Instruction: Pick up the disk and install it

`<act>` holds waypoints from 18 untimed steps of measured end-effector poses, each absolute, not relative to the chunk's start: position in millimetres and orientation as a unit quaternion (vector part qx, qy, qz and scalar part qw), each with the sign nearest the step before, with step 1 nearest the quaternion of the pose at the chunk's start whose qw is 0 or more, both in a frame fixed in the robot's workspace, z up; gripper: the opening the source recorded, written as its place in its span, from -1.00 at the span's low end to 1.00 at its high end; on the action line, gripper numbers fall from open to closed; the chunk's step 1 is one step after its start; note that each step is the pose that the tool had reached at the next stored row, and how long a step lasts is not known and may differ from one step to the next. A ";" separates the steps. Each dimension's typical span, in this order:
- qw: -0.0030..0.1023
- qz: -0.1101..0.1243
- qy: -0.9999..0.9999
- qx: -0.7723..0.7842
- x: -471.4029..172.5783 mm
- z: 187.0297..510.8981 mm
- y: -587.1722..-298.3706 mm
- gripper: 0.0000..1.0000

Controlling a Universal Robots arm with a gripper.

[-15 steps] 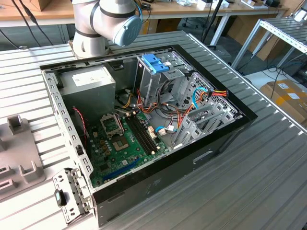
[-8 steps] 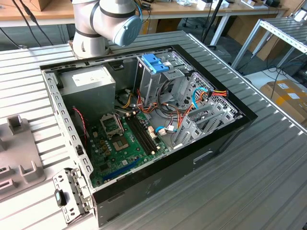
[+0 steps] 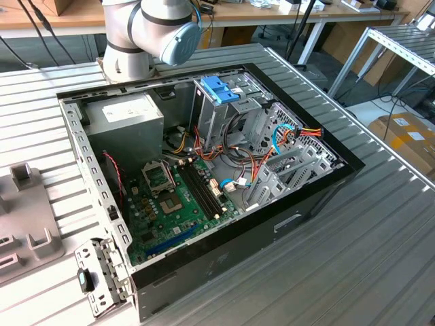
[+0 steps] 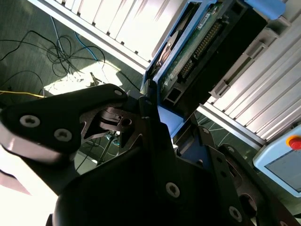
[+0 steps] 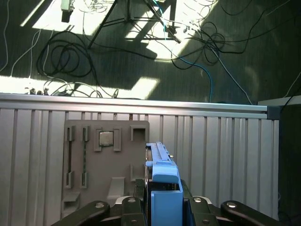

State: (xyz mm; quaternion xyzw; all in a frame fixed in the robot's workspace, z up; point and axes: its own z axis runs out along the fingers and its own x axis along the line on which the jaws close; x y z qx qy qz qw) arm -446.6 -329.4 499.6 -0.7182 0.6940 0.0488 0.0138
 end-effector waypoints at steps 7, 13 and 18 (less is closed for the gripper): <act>0.014 0.049 0.694 -0.718 -446.6 502.1 -329.4 -0.25; 0.014 0.049 0.694 -0.718 -446.6 504.0 -329.4 -0.25; 0.014 0.049 0.694 -0.718 -446.6 505.9 -329.4 -0.25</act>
